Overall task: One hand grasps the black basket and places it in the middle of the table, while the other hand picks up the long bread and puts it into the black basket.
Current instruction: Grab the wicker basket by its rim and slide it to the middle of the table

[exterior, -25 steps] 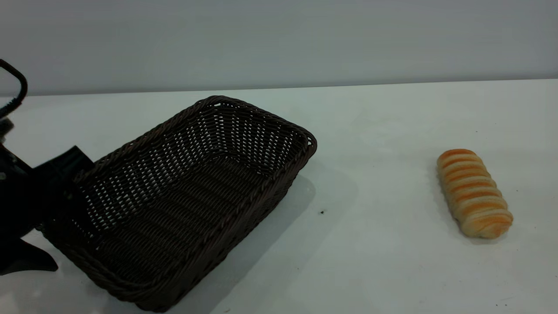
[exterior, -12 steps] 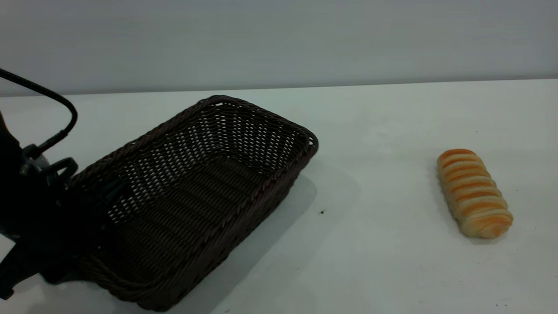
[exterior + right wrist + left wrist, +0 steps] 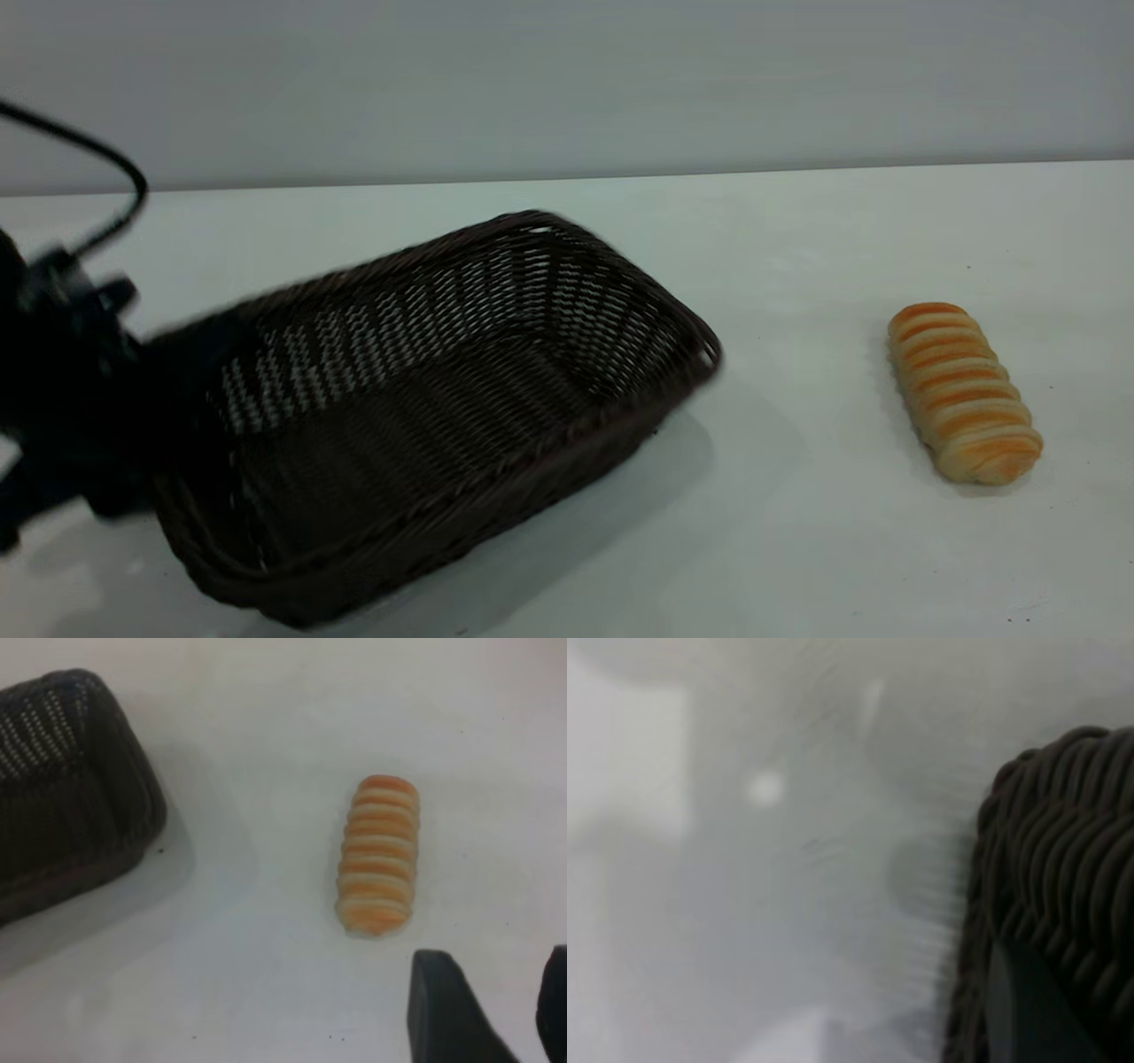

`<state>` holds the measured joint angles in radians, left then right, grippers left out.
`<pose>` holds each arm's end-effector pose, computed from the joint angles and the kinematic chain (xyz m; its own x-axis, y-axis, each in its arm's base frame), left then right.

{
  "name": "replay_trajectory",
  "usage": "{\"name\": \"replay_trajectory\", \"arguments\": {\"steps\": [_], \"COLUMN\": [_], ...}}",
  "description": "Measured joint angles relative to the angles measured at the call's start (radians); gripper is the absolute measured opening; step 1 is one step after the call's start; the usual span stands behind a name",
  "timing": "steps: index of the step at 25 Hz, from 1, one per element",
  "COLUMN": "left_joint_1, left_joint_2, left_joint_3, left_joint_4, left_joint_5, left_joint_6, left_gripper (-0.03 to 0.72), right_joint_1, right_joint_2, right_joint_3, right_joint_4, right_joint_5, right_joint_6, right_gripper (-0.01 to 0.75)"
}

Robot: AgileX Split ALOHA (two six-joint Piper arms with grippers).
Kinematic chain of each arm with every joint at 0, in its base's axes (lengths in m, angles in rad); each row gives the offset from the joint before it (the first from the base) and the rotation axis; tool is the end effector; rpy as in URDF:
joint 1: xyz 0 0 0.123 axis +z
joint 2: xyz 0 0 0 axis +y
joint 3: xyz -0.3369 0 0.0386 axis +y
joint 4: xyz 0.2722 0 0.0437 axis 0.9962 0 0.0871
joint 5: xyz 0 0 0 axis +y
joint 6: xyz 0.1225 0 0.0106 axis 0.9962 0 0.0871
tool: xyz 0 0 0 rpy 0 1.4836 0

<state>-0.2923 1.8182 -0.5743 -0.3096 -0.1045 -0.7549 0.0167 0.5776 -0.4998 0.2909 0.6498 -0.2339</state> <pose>0.2970 -0.0853 0.0893 -0.6442 -0.7182 -0.2631 -0.5959 0.6869 -0.4159 0.1117 0.0232 0.2913 -0.5809 -0.0096 -0.8140 -0.1576 0.9823 0.1009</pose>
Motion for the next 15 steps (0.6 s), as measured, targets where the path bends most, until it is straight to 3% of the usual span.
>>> {"name": "replay_trajectory", "arguments": {"steps": [4, 9, 12, 15], "left_joint_1": [0.0, 0.0, 0.0, 0.0], "left_joint_2": [-0.151, -0.248, -0.239, -0.218], "left_joint_3": [-0.025, -0.162, -0.232, -0.281], "left_joint_4": [0.119, 0.285, 0.31, 0.28], "left_joint_5": [0.079, 0.316, 0.436, 0.475], "left_joint_6": [0.035, 0.144, 0.235, 0.304], "left_gripper": [0.239, 0.239, 0.239, 0.239], "right_joint_1": [0.0, 0.0, 0.0, 0.0], "right_joint_2": [0.0, 0.0, 0.0, 0.0], "right_joint_3": [0.0, 0.0, 0.0, 0.0], "right_joint_4": [0.006, 0.029, 0.054, 0.074], "right_joint_5": [0.0, 0.001, 0.001, 0.001], "right_joint_6": [-0.001, -0.018, -0.039, -0.064], "right_gripper": [0.243, 0.243, 0.243, 0.243]}}
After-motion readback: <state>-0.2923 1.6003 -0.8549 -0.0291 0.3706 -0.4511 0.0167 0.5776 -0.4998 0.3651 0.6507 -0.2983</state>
